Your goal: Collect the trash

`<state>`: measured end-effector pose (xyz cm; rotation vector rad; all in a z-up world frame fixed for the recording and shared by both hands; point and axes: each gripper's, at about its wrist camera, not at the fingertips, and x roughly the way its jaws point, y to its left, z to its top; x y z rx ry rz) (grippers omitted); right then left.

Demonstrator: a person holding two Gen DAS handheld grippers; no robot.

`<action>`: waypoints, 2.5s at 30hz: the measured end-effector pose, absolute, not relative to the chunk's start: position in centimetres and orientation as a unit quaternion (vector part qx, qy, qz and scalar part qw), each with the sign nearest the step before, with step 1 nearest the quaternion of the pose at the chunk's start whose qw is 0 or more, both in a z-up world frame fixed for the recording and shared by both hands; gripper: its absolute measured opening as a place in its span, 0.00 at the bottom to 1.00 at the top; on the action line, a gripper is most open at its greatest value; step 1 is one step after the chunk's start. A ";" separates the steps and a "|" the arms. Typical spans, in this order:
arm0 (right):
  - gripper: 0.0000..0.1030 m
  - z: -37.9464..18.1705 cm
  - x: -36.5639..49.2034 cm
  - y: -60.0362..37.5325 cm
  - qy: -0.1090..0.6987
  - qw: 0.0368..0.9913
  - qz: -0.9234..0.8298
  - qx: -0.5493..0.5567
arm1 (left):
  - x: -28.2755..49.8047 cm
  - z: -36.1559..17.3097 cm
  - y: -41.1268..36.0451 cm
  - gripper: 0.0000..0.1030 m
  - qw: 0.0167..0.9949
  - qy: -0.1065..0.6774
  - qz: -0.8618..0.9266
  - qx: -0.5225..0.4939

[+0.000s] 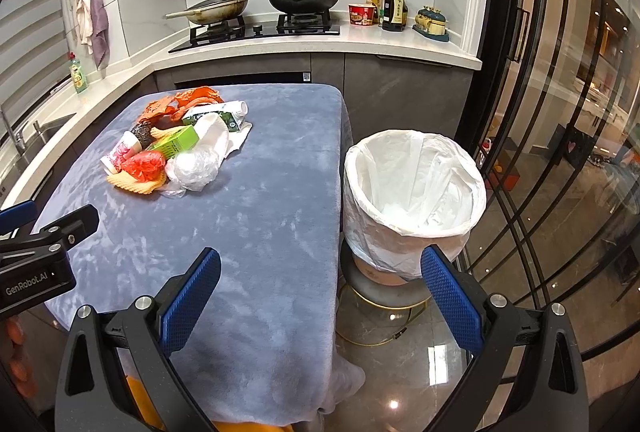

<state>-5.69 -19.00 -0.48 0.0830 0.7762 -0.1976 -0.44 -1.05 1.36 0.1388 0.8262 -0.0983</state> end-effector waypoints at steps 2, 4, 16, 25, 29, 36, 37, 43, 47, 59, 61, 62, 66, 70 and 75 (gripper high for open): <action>0.93 -0.5 -5.7 -18.9 0.378 0.920 -0.096 0.041 | -0.5 1.3 -1.1 0.93 0.912 0.401 -0.047 0.068; 0.93 -0.5 -5.7 -18.9 0.377 0.920 -0.096 0.040 | -0.5 1.3 -1.0 0.93 0.912 0.401 -0.047 0.068; 0.93 -0.5 -5.7 -18.9 0.378 0.920 -0.097 0.041 | -0.5 1.3 -1.0 0.93 0.912 0.401 -0.048 0.067; 0.93 -0.5 -5.7 -18.9 0.378 0.920 -0.096 0.040 | -0.6 1.3 -0.9 0.93 0.912 0.401 -0.047 0.067; 0.93 -0.5 -5.7 -18.9 0.378 0.920 -0.096 0.041 | -0.6 1.3 -1.0 0.93 0.912 0.401 -0.047 0.067; 0.93 -0.5 -5.7 -18.9 0.378 0.920 -0.096 0.040 | -0.6 1.3 -1.0 0.93 0.913 0.401 -0.047 0.068; 0.94 -0.5 -5.7 -18.9 0.378 0.920 -0.096 0.040 | -0.5 1.3 -0.9 0.93 0.913 0.401 -0.047 0.067; 0.94 -0.5 -5.6 -18.8 0.378 0.920 -0.095 0.040 | -0.6 1.3 -0.9 0.93 0.913 0.400 -0.046 0.068; 0.93 -0.5 -5.5 -18.5 0.378 0.920 -0.094 0.038 | -0.7 1.2 -0.8 0.93 0.913 0.401 -0.045 0.066; 0.93 -1.0 -4.6 -17.7 0.386 0.917 -0.095 0.031 | 0.2 1.0 0.0 0.93 0.908 0.412 -0.044 0.056; 0.93 -1.1 -4.2 -17.7 0.388 0.916 -0.094 0.031 | 0.7 0.7 0.4 0.93 0.908 0.415 -0.043 0.046; 0.93 -1.2 -4.1 -17.5 0.389 0.916 -0.094 0.031 | 0.8 0.7 0.7 0.93 0.908 0.414 -0.044 0.041; 0.93 -1.5 -3.2 -17.1 0.393 0.915 -0.090 0.030 | 1.8 0.2 1.7 0.93 0.910 0.412 -0.046 0.030; 0.93 -2.0 -1.7 -16.5 0.396 0.914 -0.088 0.033 | 3.3 -0.5 2.7 0.93 0.910 0.411 -0.045 0.038; 0.93 -2.8 1.1 -15.4 0.397 0.913 -0.081 0.043 | 6.0 -1.5 5.7 0.93 0.910 0.413 -0.030 0.004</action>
